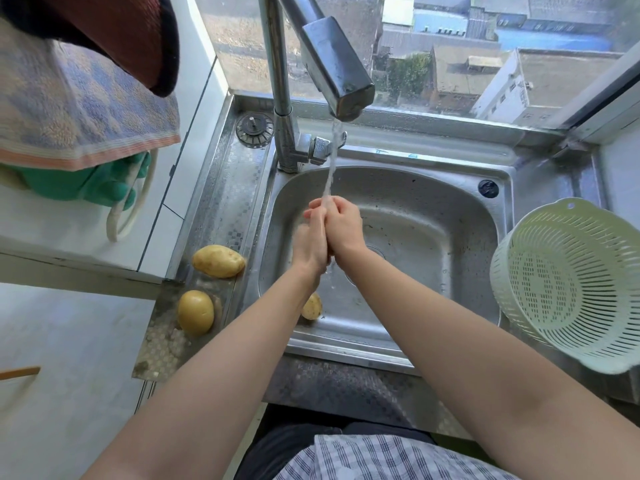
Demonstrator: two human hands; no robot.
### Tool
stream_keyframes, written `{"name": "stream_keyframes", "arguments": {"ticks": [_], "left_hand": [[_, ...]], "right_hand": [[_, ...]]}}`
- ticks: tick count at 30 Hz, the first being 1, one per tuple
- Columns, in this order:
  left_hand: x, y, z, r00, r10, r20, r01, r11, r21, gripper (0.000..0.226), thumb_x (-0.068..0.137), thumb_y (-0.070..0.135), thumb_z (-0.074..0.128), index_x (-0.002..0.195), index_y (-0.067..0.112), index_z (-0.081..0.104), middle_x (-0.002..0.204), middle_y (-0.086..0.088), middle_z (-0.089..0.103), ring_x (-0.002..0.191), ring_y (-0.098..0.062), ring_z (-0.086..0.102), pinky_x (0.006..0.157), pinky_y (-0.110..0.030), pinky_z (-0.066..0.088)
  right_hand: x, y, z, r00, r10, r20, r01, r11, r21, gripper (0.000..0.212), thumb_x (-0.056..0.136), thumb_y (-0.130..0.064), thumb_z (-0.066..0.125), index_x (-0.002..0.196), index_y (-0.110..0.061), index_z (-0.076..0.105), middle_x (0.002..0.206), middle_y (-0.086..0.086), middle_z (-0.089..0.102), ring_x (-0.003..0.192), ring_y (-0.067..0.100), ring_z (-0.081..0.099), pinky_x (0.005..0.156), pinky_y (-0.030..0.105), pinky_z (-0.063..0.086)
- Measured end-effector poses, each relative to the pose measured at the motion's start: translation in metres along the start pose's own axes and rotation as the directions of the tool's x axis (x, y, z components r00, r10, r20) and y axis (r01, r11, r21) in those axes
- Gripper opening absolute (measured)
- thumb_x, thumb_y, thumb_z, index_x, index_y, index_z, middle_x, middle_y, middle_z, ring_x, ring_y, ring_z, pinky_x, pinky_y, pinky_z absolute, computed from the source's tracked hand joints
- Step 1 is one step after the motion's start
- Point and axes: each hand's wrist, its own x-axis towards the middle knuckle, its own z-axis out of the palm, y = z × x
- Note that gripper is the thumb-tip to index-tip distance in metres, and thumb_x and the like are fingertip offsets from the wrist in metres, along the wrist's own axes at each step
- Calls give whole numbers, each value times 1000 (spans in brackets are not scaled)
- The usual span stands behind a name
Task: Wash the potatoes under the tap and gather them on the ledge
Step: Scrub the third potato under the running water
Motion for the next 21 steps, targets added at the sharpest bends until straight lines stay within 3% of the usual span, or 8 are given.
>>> {"name": "stream_keyframes", "arguments": {"ticks": [4, 6, 8, 11, 14, 16, 18, 21], "left_hand": [[10, 6, -9, 993, -24, -119, 28, 999, 33, 49, 100, 41, 28, 72, 13, 58, 56, -3, 57, 52, -18, 54, 42, -22, 41], [22, 1, -11, 979, -45, -201, 71, 989, 127, 51, 99, 40, 27, 84, 6, 62, 87, -23, 69, 86, -37, 66, 69, -42, 54], [20, 0, -10, 977, -2, -212, 71, 946, 318, 58, 100, 43, 23, 101, 2, 64, 110, -26, 67, 105, -41, 62, 89, -48, 49], [11, 2, -12, 973, 143, -182, 2, 782, 623, 69, 102, 44, 12, 106, 0, 65, 114, -23, 66, 109, -38, 59, 89, -41, 43], [6, 1, -16, 940, 320, -122, -125, 651, 749, 70, 101, 48, 13, 85, 8, 68, 91, -17, 67, 90, -34, 60, 75, -38, 42], [13, -5, -17, 913, 399, -82, -235, 681, 693, 52, 99, 51, 24, 86, 13, 58, 91, -10, 61, 88, -30, 57, 76, -38, 44], [20, -11, -17, 924, 382, -4, -342, 832, 437, 44, 92, 54, 38, 106, 14, 47, 115, -11, 53, 103, -27, 56, 89, -44, 48], [19, -8, -14, 933, 330, 144, -344, 935, 90, 41, 90, 45, 46, 122, 20, 52, 126, -7, 58, 111, -19, 59, 90, -38, 52]], "right_hand": [[-14, -1, -8, 963, -197, 184, 211, 976, -60, 19, 97, -20, 50, 95, -19, 69, 104, 8, 70, 100, 20, 64, 89, 34, 52], [-16, 0, -14, 933, -280, 227, 315, 940, -134, 17, 94, -16, 53, 100, -14, 68, 106, 9, 68, 101, 19, 62, 90, 31, 50], [-12, -1, -16, 929, -330, 169, 367, 886, -284, 22, 92, -20, 50, 88, -8, 67, 92, 11, 69, 89, 24, 63, 81, 39, 51], [-8, -5, -15, 954, -277, 111, 297, 838, -458, 36, 96, -26, 41, 74, -3, 58, 80, 14, 67, 77, 31, 59, 71, 43, 47], [-9, -15, -18, 992, -116, 59, 130, 848, -515, 38, 98, -22, 35, 64, -12, 48, 88, 17, 68, 82, 34, 55, 72, 38, 39], [-3, -19, -20, 999, 44, 29, -25, 876, -481, 36, 100, -23, 28, 82, -7, 55, 92, 19, 66, 76, 33, 59, 71, 37, 42], [-1, -23, -18, 971, 231, 55, -201, 922, -332, 37, 100, -25, 25, 109, 0, 51, 91, 16, 61, 61, 24, 56, 53, 29, 44], [-8, -27, -17, 912, 375, 168, -368, 927, -72, 36, 98, -27, 26, 106, -7, 55, 87, 13, 65, 60, 19, 54, 35, 15, 36]]}}
